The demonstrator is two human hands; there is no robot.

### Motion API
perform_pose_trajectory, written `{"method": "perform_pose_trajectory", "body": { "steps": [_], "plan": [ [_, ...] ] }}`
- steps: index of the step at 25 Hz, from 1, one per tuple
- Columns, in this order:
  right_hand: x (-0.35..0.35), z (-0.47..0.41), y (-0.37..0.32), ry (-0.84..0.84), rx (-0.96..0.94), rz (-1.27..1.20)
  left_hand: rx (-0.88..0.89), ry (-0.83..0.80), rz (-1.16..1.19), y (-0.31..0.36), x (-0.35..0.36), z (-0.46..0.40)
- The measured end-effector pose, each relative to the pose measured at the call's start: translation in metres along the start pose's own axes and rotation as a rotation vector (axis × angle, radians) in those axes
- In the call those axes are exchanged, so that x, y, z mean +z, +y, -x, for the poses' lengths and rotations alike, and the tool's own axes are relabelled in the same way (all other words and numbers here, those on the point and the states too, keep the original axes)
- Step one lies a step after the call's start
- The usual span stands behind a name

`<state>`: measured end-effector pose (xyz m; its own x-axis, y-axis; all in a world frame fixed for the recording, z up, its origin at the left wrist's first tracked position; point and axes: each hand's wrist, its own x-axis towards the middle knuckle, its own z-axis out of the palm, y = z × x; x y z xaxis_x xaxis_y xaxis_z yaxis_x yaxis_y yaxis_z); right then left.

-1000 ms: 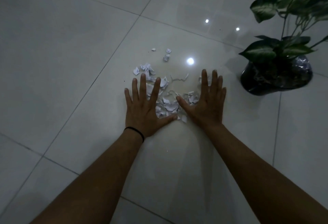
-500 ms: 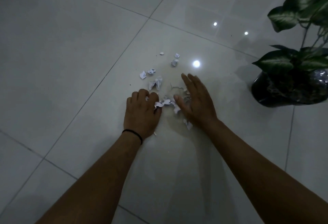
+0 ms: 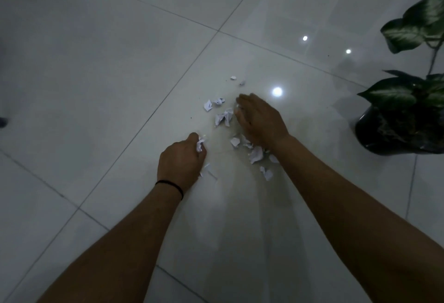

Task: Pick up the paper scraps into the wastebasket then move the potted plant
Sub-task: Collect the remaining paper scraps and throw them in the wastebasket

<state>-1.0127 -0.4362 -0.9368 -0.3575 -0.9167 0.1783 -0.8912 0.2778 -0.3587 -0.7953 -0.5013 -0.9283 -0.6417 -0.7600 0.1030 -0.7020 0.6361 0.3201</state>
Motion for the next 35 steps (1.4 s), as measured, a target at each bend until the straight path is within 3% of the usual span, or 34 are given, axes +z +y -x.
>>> {"method": "perform_pose_trajectory", "body": {
  "steps": [3,6,7,10,12,15,18,23,25,27,30,35],
  "plan": [
    [0.004,0.017,-0.018,0.025,0.02,-0.054,-0.065,0.056,-0.002,-0.011,-0.001,0.003],
    [-0.002,-0.01,-0.033,0.154,0.089,-0.048,-0.091,-0.002,-0.028,-0.01,-0.002,-0.001],
    [-0.004,-0.022,-0.037,0.113,0.07,-0.06,-0.108,-0.031,-0.033,-0.009,0.0,-0.003],
    [0.001,-0.047,-0.055,-0.256,-0.064,-0.011,-0.187,-0.038,0.004,-0.005,-0.002,-0.008],
    [0.013,-0.047,-0.064,-0.373,-0.132,0.039,-0.227,-0.015,0.027,-0.005,-0.003,-0.01],
    [0.018,-0.015,-0.064,-0.227,-0.147,-0.01,-0.236,0.002,0.011,-0.007,-0.005,-0.01],
    [0.013,0.022,-0.055,-0.016,-0.167,0.027,-0.12,-0.03,-0.066,-0.001,-0.001,-0.011],
    [0.004,-0.015,-0.041,0.195,-0.036,0.027,-0.019,0.014,-0.124,0.009,0.01,-0.007],
    [-0.001,-0.044,-0.027,0.1,0.012,0.046,0.001,0.023,-0.145,0.007,0.014,-0.006],
    [-0.001,-0.069,-0.013,-0.137,0.058,0.115,0.005,0.038,-0.159,0.006,0.017,-0.008],
    [0.005,-0.087,-0.002,-0.304,-0.015,0.259,0.005,0.01,-0.168,0.006,0.016,-0.009],
    [-0.004,-0.055,0.008,-0.158,-0.039,0.281,-0.054,-0.115,-0.173,0.007,0.008,-0.021]
  ]
}}
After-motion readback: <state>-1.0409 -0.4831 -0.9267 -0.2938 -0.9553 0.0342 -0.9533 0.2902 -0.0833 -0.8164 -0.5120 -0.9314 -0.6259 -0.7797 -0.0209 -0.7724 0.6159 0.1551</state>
